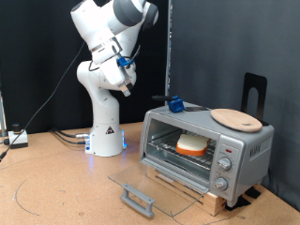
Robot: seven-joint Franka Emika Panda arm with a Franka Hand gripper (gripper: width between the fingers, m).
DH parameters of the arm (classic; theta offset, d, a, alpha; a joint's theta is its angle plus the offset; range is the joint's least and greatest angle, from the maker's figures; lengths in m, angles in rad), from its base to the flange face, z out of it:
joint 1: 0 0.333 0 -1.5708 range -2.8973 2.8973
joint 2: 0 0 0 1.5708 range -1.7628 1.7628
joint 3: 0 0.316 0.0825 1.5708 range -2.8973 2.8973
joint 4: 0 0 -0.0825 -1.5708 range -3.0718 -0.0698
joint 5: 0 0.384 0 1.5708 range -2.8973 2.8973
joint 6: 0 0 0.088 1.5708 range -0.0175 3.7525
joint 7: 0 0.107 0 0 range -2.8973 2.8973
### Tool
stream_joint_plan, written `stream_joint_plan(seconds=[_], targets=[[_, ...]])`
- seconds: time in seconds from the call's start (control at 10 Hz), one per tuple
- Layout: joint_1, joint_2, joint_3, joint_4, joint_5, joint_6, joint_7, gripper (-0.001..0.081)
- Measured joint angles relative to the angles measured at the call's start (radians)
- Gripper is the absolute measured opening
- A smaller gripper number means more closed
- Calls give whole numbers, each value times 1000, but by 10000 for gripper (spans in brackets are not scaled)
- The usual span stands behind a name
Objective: Make a piece of toast with the oven
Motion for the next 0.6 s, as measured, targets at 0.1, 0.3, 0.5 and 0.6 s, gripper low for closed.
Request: stream_joint_plan(seconds=[0.1,0.3,0.5,0.6], targets=[[-10,9,11,10,-12,-25,98,808],[-63,74,48,54,13,-13,327,808],[-131,151,74,86,19,15,537,808],[-164,193,97,111,19,17,621,808]])
